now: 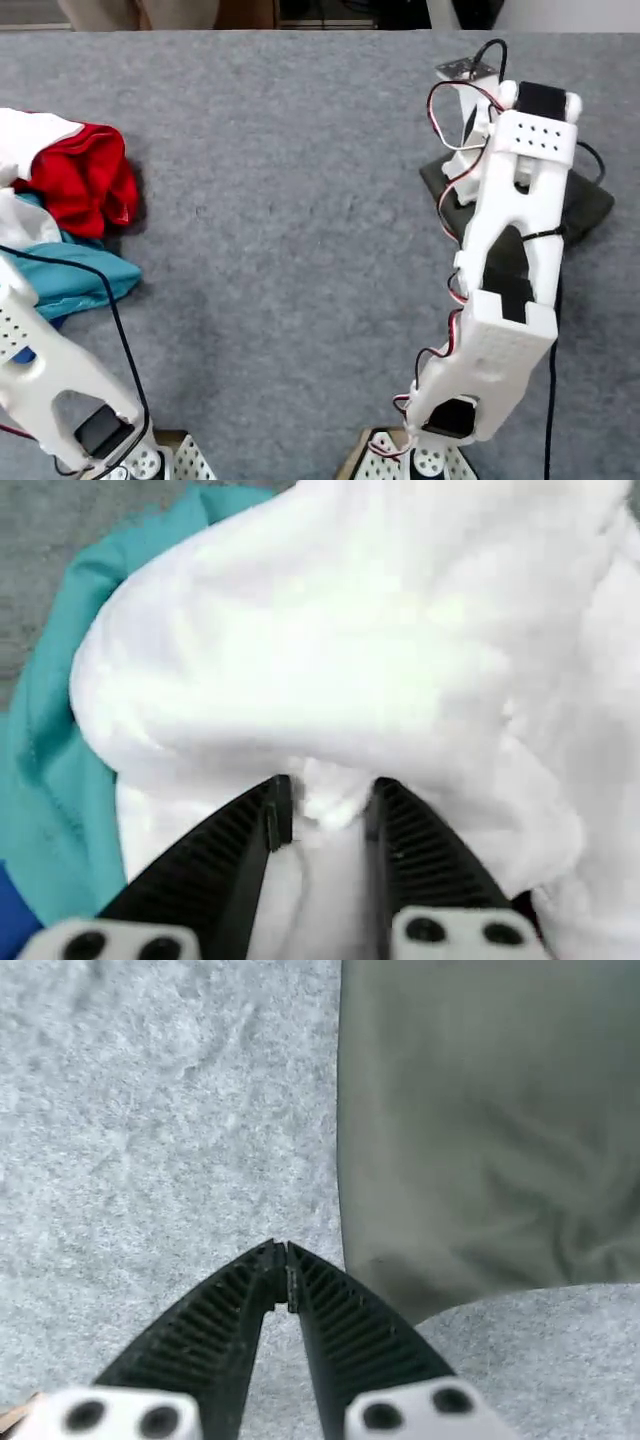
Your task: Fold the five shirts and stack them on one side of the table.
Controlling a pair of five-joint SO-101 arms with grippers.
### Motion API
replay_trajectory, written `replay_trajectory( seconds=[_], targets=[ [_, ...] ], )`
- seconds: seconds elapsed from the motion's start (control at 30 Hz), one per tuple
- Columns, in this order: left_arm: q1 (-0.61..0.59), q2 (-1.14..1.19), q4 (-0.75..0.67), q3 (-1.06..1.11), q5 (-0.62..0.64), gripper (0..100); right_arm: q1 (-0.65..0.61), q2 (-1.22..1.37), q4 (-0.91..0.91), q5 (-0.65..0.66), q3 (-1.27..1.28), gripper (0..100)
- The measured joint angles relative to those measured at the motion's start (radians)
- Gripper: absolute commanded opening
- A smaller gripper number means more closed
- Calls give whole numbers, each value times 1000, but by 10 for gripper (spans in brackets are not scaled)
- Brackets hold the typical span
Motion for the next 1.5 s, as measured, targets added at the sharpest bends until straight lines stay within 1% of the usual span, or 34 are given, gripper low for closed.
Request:
replay_trajectory(
  seconds=[0.03,0.1,0.2,0.37,0.5,0.57,0.73,0.83,0.93,1.03,1.13,1.23,1.33,1.4,1.5],
  targets=[
    [8,2,8,-20,0,35,0,0,0,0,6,5],
    [21,2,38,-63,5,16,0,0,0,0,6,5],
    [37,2,123,-161,8,19,0,0,0,-3,6,5],
    [78,2,350,-454,8,19,0,-63,0,-51,44,5],
    [144,2,535,-741,8,19,-2,-157,0,-54,126,5],
    [181,-2,598,-825,8,19,-2,-213,0,-54,170,5],
    [255,-21,624,-852,8,19,0,-351,-2,-54,270,5],
    [304,-109,626,-852,8,19,3,-434,-8,-46,333,5],
    [382,-233,626,-850,8,19,5,-525,-23,-18,408,5],
    [474,-381,626,-783,8,19,5,-617,-60,5,493,5],
    [568,-552,626,-612,8,19,5,-707,-106,28,592,5],
    [675,-752,626,-344,8,19,5,-793,-164,40,713,7],
    [773,-956,626,-14,8,20,5,-872,-221,40,824,8],
    [827,-1092,626,201,8,20,5,-921,-247,40,878,8],
    [890,-1278,626,442,-3,20,5,-988,-259,40,918,8]
  ],
)
